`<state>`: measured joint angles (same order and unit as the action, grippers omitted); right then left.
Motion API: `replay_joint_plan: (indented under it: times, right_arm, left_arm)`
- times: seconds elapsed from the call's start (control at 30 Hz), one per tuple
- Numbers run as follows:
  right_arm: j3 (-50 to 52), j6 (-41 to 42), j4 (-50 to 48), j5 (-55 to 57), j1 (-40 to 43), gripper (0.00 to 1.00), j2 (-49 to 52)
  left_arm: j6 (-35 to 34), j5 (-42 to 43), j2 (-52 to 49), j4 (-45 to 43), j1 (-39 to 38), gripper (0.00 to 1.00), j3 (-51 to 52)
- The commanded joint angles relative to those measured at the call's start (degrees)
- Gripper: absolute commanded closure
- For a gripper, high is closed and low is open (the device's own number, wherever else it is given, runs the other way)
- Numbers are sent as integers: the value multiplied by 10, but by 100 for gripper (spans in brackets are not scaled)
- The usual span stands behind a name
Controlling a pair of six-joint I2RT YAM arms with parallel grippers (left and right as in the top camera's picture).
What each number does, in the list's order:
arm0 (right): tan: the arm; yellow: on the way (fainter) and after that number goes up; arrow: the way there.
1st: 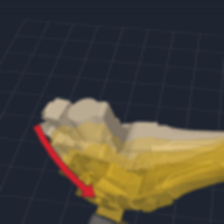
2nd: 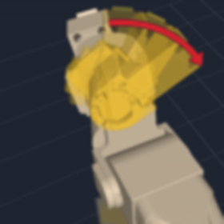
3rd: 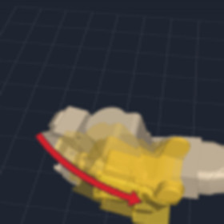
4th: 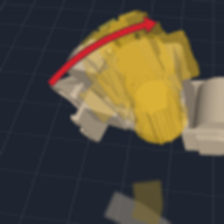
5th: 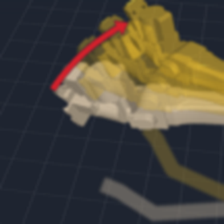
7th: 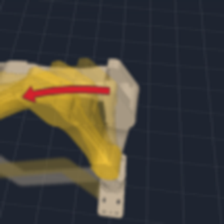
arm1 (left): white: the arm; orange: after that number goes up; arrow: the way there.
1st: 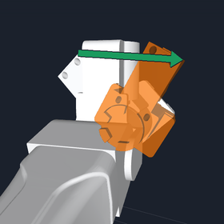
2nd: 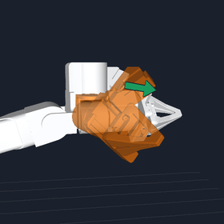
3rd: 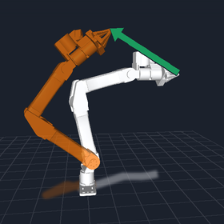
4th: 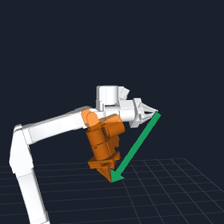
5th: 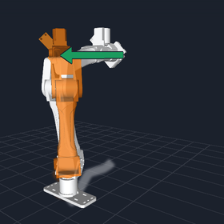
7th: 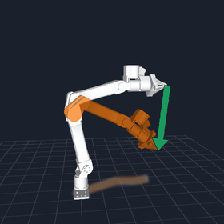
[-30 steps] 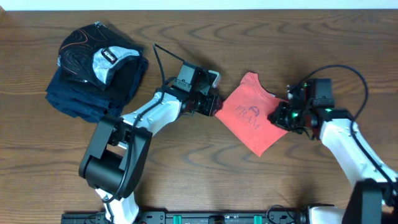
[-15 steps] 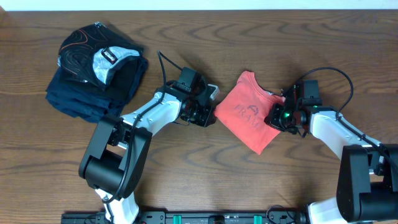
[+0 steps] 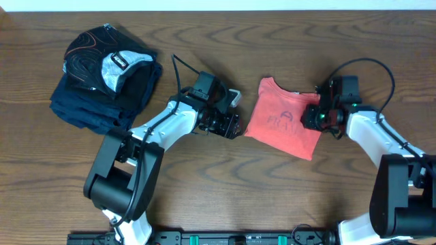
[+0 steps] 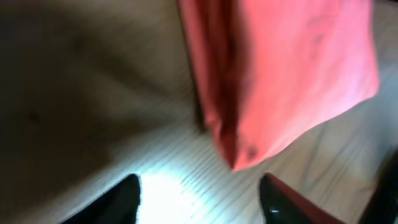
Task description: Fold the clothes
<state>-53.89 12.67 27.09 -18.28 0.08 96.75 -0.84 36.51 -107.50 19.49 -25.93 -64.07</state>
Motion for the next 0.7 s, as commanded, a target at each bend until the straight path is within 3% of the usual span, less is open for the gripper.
replay_joint_plan:
  times: [0.0, 0.3, 0.5, 0.6, 0.67]
  right_arm:
    - [-34, -35, 30, -81, -1, 80, -21]
    - [-37, -33, 94, -120, -5, 80, -39]
    - [-37, -33, 101, -117, -5, 80, -39]
    - [-37, -26, 99, -109, -5, 80, -39]
    - [-37, -9, 100, -96, -5, 81, -38]
  left_arm:
    - [-29, 34, 21, -25, 2, 29, 1]
    - [-40, 42, -23, -89, -40, 32, 1]
    - [-40, 68, -54, -89, -68, 62, 1]
    - [-40, 68, -53, -65, -70, 89, 1]
    - [-40, 68, -52, -37, -65, 94, 1]
